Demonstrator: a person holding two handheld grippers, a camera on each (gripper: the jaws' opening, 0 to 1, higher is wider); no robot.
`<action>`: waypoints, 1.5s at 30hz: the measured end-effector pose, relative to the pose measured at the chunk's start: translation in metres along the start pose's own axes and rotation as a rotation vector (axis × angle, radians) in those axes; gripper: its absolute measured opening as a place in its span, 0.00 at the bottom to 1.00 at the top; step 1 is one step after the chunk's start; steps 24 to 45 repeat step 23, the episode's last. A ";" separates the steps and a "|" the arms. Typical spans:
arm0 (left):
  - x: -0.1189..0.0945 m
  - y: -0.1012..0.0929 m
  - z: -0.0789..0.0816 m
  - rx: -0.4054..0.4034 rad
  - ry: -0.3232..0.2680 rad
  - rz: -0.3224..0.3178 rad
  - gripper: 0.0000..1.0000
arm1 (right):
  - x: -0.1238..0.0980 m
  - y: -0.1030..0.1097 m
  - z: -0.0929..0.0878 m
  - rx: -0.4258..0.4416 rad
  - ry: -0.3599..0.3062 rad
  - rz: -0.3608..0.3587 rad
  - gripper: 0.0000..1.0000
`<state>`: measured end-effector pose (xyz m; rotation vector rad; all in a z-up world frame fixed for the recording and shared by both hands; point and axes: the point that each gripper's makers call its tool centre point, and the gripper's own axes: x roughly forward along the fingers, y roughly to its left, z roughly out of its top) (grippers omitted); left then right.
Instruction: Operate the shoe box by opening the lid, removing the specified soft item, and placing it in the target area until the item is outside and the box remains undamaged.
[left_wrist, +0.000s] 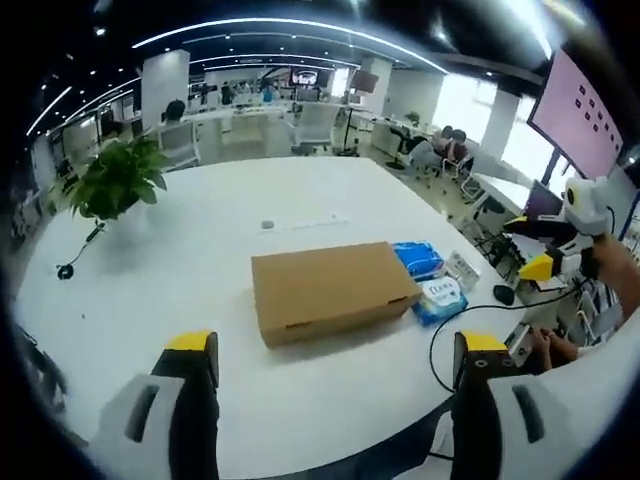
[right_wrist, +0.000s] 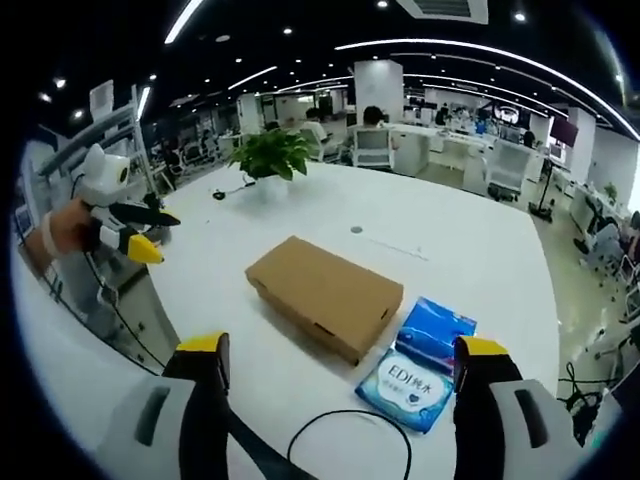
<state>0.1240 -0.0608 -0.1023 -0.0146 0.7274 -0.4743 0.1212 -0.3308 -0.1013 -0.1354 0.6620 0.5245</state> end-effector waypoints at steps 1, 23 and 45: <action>0.000 -0.001 0.001 -0.004 -0.003 -0.003 0.99 | 0.000 0.000 0.000 -0.001 0.001 0.000 0.95; -0.011 0.002 0.007 -0.044 -0.041 0.031 0.97 | -0.003 0.017 0.011 0.056 -0.057 0.064 0.97; -0.011 0.002 0.007 -0.044 -0.041 0.031 0.97 | -0.003 0.017 0.011 0.056 -0.057 0.064 0.97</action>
